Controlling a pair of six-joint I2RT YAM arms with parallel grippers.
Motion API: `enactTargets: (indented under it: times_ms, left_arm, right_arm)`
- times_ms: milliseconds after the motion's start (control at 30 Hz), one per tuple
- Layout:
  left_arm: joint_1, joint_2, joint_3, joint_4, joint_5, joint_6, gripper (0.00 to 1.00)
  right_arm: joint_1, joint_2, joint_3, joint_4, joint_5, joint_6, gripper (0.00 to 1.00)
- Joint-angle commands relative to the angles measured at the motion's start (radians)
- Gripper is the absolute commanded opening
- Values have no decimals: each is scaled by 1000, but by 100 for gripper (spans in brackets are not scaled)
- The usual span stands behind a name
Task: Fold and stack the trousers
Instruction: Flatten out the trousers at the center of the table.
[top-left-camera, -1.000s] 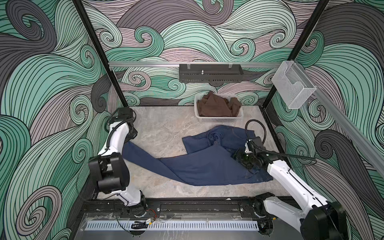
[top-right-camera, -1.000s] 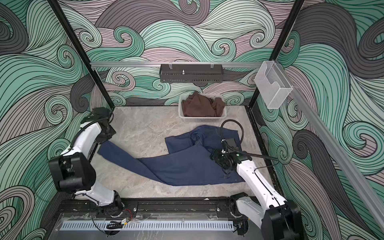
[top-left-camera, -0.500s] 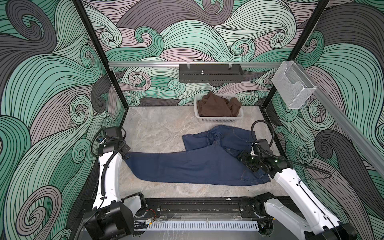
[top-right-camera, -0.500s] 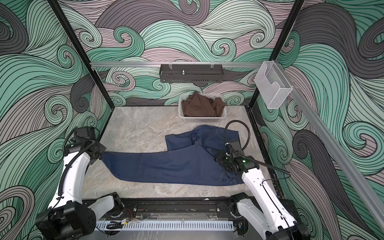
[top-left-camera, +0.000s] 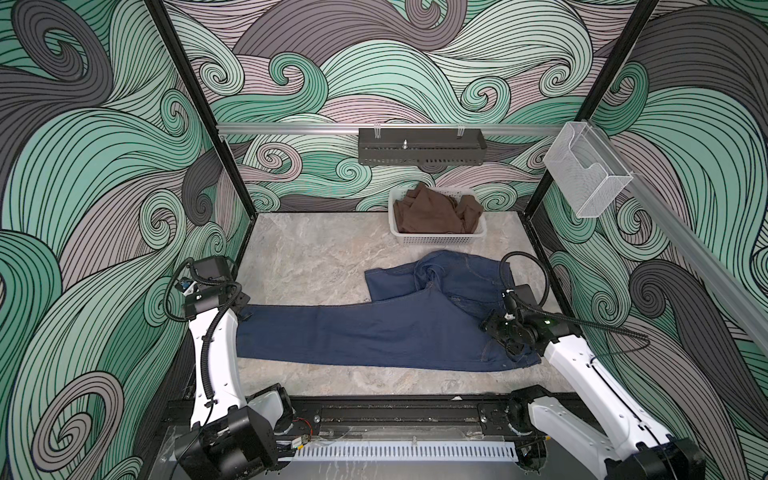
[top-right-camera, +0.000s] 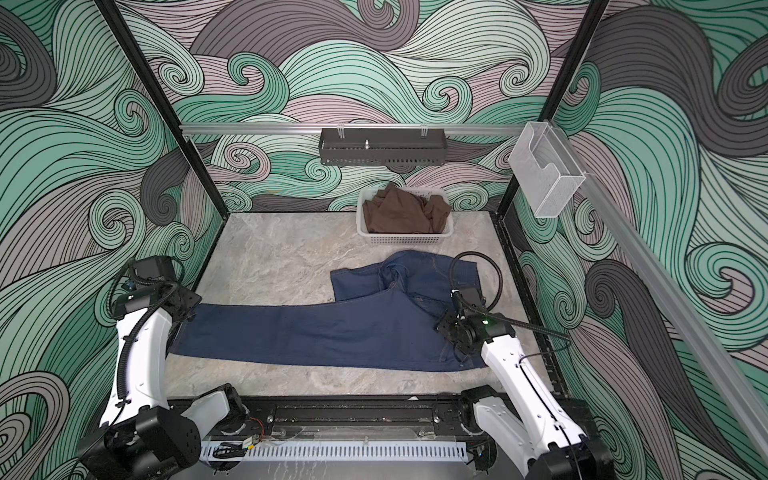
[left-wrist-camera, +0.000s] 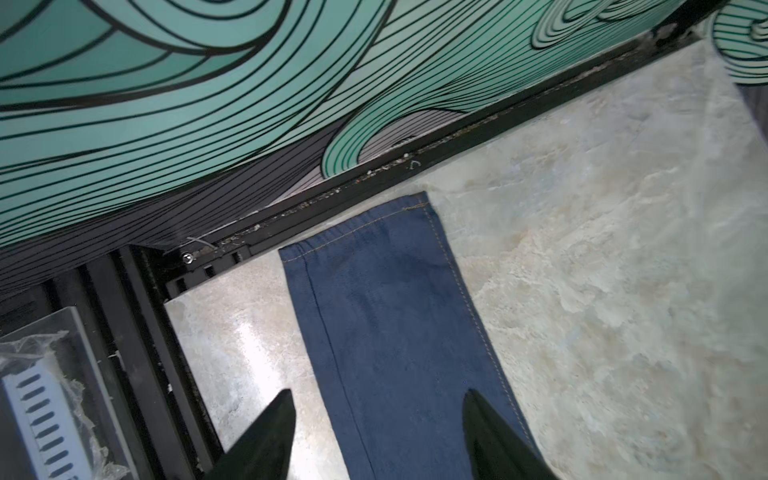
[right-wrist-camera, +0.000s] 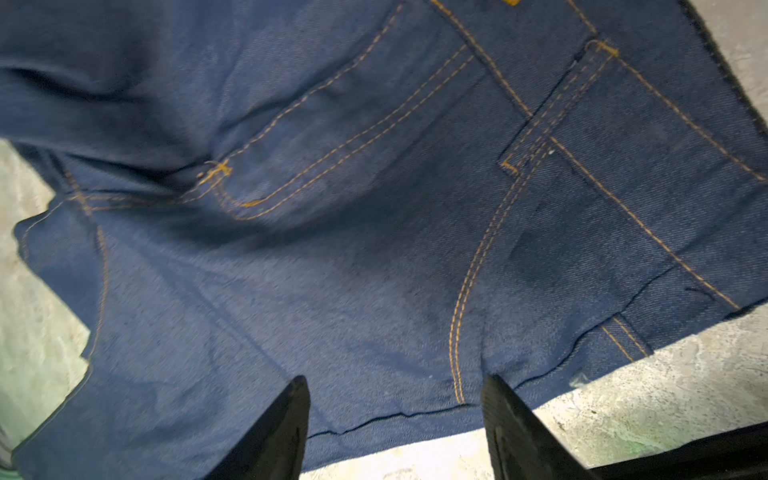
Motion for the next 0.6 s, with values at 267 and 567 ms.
enactTargets:
  times_ms: [267, 567]
  left_arm:
    - [-394, 376, 270, 97, 420, -20, 60]
    - [-680, 818, 513, 133, 579, 1, 65]
  right_arm:
    - [-118, 211, 135, 92, -41, -2, 65]
    - [-173, 434, 284, 146, -50, -1, 65]
